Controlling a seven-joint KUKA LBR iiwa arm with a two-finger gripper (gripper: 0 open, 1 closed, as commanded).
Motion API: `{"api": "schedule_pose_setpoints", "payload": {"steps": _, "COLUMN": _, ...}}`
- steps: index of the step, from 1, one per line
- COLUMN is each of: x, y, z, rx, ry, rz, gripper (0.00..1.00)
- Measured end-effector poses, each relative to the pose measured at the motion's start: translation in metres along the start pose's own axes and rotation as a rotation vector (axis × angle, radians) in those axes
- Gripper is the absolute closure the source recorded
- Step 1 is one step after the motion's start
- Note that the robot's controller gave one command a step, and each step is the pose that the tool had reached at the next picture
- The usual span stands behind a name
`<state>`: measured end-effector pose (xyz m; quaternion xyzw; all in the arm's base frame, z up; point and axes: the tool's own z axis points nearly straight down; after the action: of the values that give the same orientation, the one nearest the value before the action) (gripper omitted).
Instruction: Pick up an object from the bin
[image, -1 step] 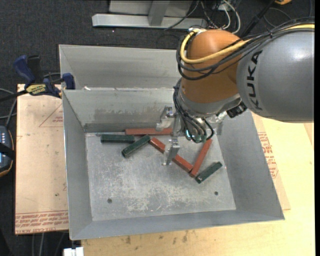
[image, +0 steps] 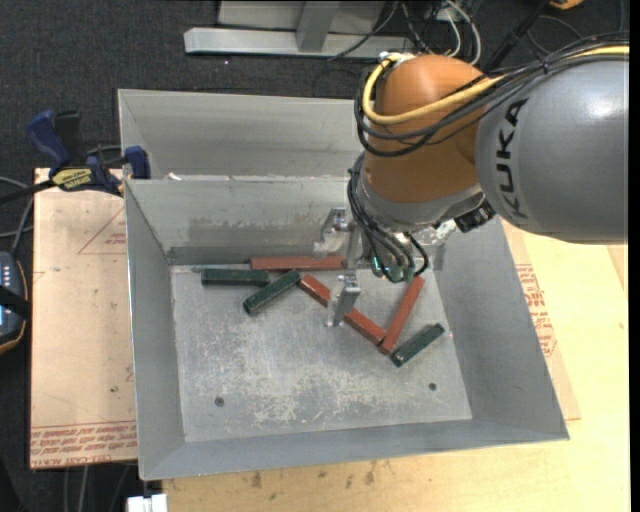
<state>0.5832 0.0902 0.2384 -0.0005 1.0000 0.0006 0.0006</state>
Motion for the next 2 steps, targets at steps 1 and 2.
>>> {"api": "schedule_pose_setpoints", "payload": {"steps": 1, "x": -0.006, "y": -0.001, "z": 0.01, "rx": -0.001, "ry": -0.011, "rz": 0.002, "gripper": 0.0}}
{"api": "schedule_pose_setpoints", "payload": {"steps": 2, "x": -0.012, "y": -0.015, "z": 0.076, "rx": -0.001, "ry": -0.004, "rz": 0.01, "gripper": 0.0}}
